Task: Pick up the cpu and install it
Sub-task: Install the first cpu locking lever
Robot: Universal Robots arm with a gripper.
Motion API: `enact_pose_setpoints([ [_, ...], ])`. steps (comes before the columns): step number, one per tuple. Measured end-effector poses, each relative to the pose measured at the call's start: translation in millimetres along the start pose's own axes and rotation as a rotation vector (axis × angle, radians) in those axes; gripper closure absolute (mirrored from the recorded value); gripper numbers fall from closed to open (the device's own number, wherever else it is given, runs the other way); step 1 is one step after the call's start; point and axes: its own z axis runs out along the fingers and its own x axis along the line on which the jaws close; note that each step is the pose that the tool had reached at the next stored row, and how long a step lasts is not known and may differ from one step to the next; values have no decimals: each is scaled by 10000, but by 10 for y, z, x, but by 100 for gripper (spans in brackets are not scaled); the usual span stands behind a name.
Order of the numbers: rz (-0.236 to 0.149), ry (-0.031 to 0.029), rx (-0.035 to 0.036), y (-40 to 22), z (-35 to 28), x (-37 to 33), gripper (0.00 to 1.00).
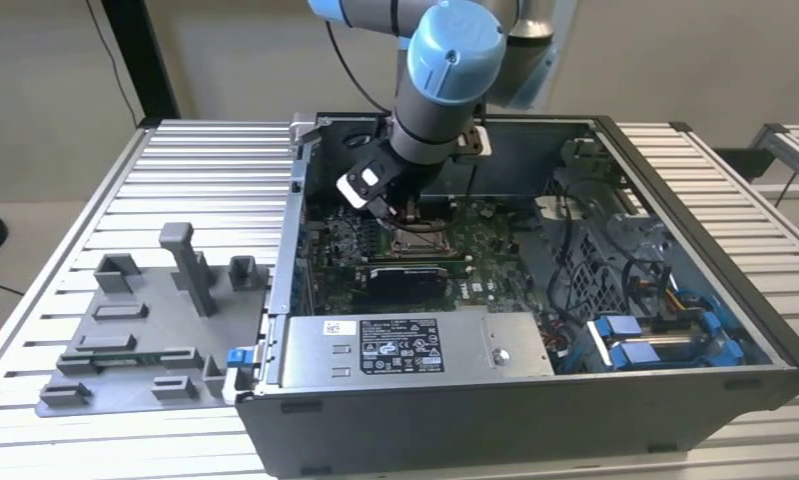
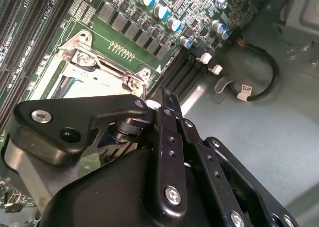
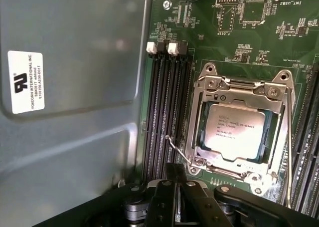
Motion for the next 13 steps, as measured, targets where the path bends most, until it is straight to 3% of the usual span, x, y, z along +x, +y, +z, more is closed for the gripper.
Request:
enact_pose_setpoints([
  [13, 0, 0, 0, 81, 42, -31, 100],
])
